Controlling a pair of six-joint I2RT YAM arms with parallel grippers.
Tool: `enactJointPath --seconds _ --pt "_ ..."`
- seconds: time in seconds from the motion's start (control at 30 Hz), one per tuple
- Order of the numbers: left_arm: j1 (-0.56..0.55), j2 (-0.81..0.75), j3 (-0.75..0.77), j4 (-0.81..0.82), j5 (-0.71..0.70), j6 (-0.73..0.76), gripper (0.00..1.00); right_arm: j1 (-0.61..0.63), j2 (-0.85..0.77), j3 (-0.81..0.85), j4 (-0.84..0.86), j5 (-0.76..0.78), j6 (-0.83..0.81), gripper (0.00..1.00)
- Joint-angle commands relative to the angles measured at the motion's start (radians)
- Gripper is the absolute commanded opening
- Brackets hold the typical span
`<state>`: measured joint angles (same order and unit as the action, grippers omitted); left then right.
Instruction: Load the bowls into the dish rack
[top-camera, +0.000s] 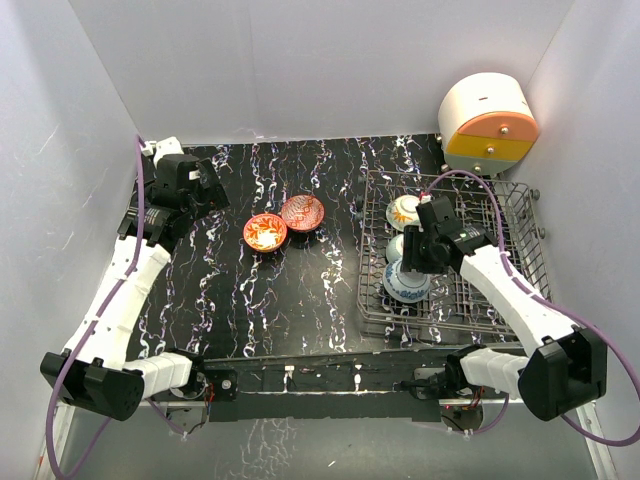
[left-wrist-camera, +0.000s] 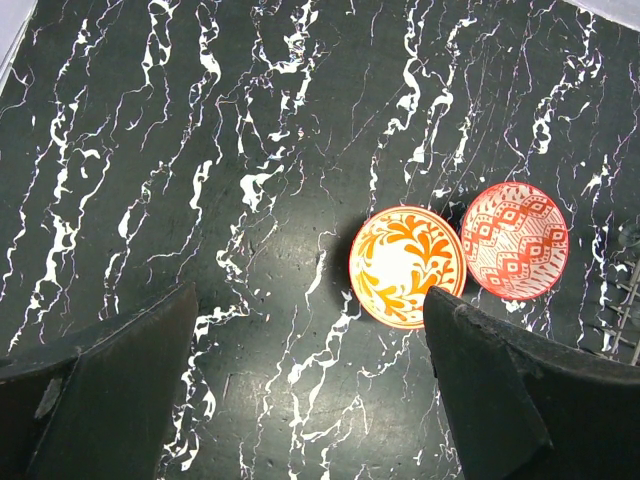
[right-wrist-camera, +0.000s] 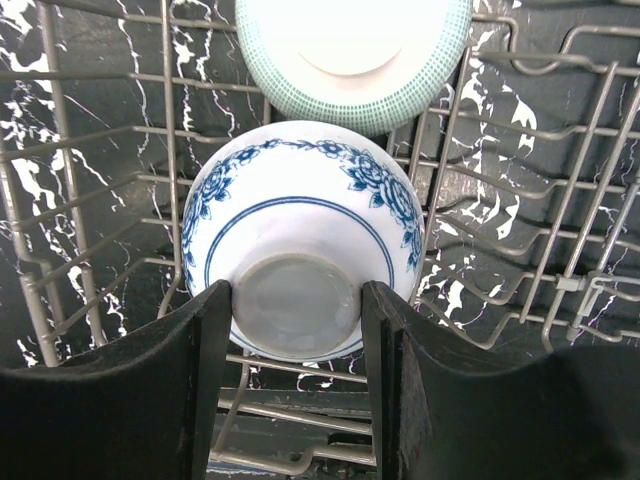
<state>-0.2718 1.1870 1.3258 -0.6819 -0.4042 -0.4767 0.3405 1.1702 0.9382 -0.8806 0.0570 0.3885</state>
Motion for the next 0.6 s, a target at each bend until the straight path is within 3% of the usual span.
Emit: enactJointPath --seconds 0.0,0.33,0.57 --pt "-0.003 -0.013 -0.005 -0.002 -0.01 0.0 0.93 0.002 0.001 -0.031 0.058 -0.008 0.025 0.23" --pt "-0.003 -0.021 -0.003 -0.005 -0.011 0.001 0.93 0.001 0.005 -0.089 0.124 0.033 0.041 0.24" --pt "-0.003 -0.018 0.012 -0.012 -0.017 0.008 0.93 0.001 0.039 -0.131 0.15 0.038 0.054 0.35"
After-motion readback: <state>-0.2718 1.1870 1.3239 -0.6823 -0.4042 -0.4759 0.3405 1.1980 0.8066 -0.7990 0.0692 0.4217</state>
